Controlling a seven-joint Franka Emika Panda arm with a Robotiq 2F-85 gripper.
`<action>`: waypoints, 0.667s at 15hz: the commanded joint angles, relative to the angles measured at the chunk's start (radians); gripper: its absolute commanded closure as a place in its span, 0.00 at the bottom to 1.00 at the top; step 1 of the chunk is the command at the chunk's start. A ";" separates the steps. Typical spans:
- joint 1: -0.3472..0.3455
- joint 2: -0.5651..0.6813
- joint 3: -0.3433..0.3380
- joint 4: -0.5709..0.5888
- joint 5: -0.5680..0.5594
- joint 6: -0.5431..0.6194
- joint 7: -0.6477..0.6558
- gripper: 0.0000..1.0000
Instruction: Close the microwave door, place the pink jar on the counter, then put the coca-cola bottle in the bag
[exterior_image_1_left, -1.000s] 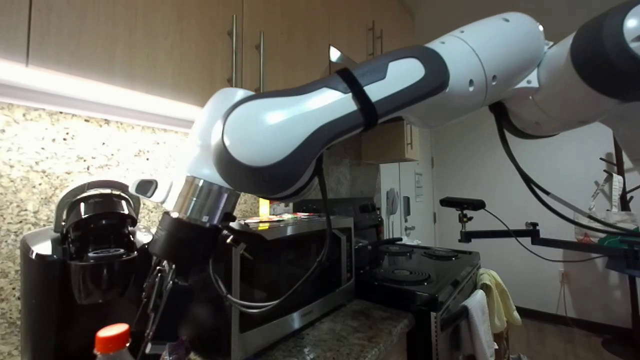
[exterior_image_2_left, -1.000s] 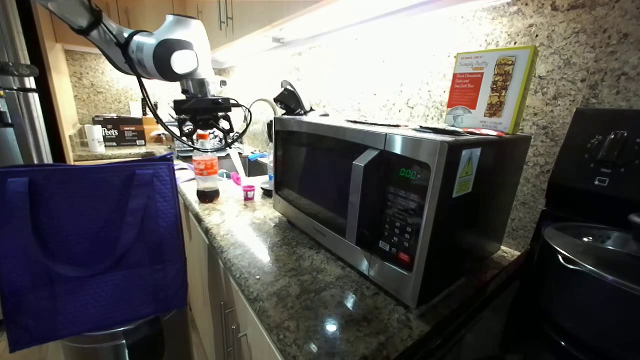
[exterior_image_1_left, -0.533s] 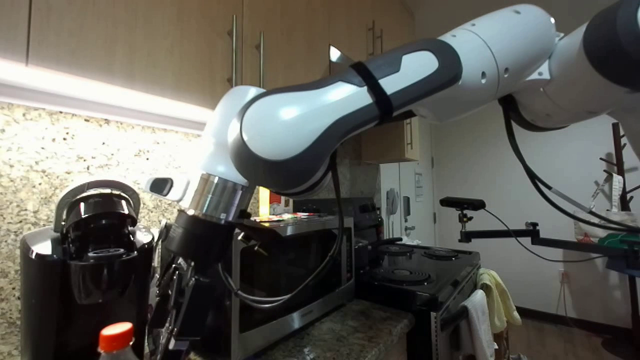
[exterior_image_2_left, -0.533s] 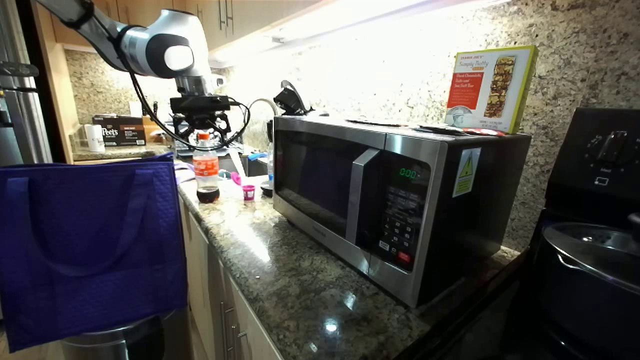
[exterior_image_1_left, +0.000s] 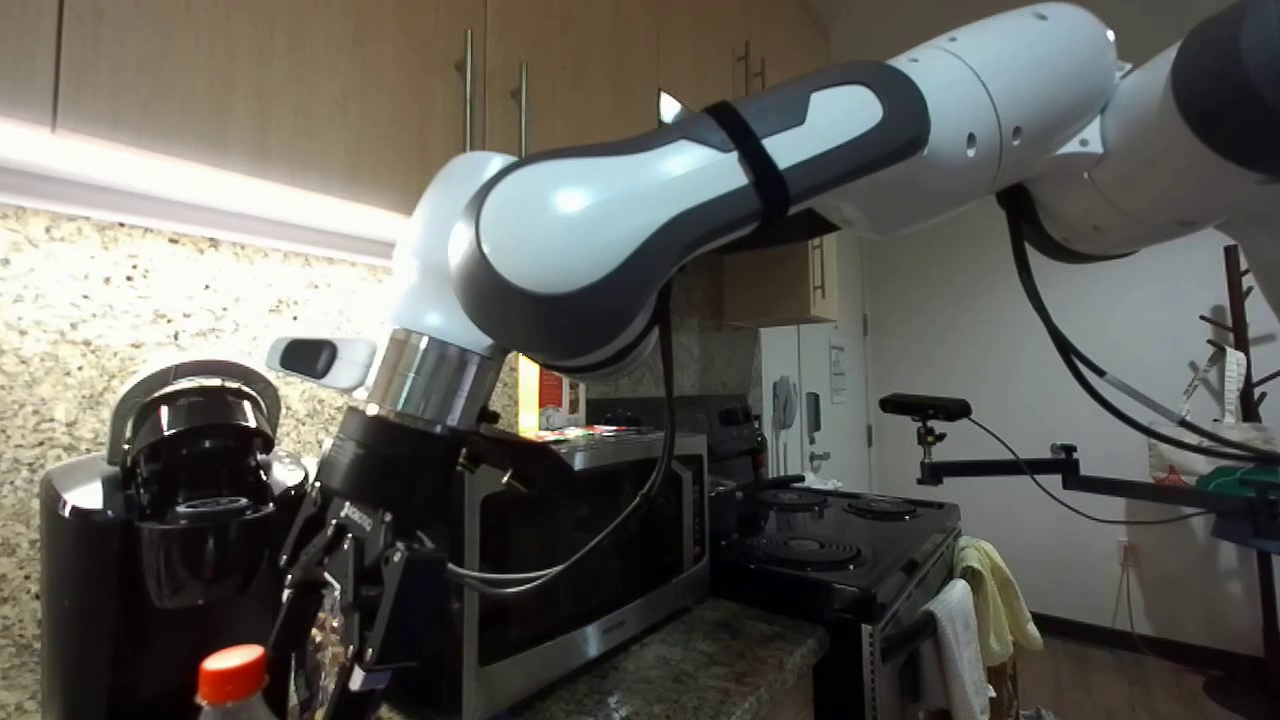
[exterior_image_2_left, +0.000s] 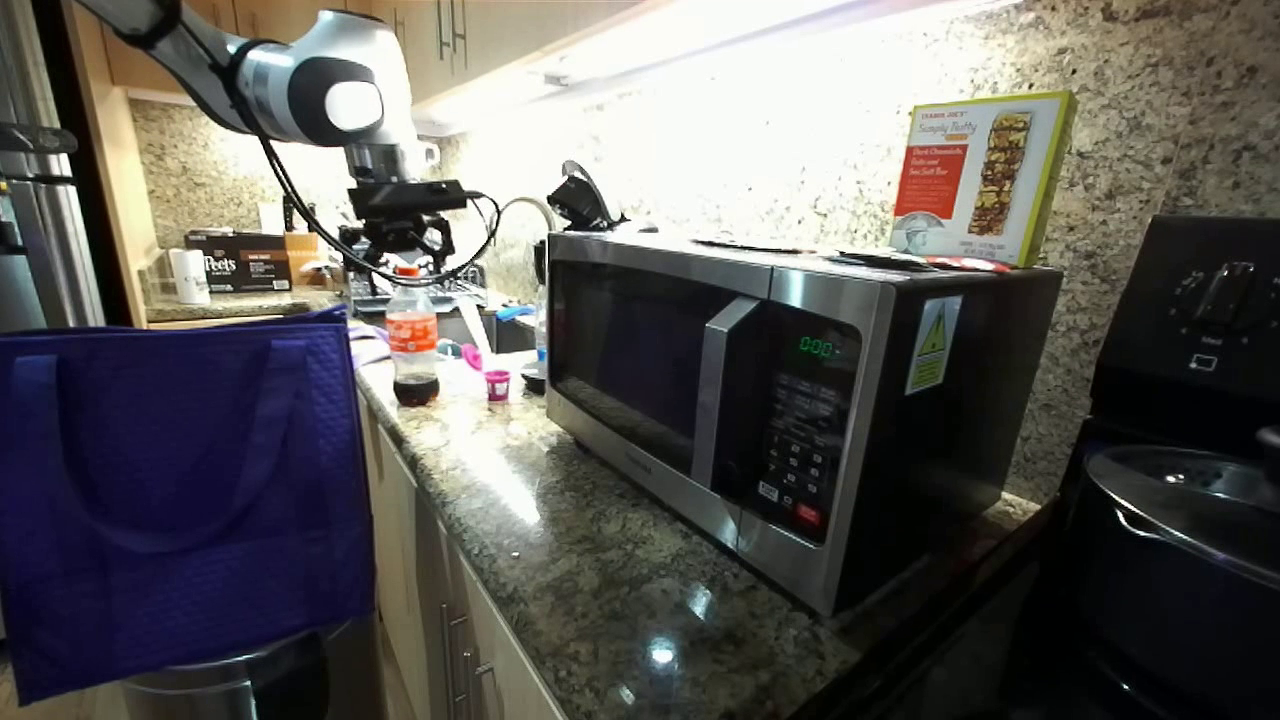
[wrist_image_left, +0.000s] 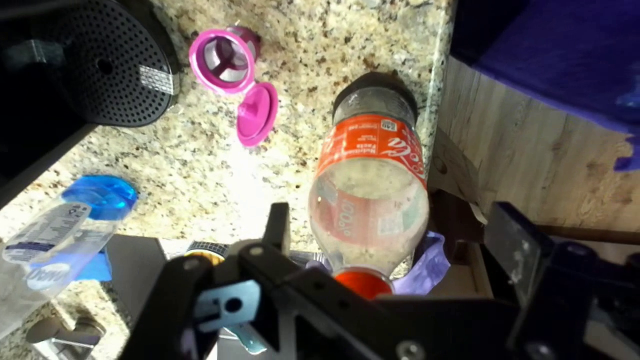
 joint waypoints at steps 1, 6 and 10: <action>0.008 -0.021 0.002 0.023 -0.027 -0.036 -0.043 0.00; 0.003 -0.007 0.007 0.076 -0.024 -0.041 -0.129 0.00; -0.006 0.037 0.016 0.149 -0.003 -0.055 -0.253 0.00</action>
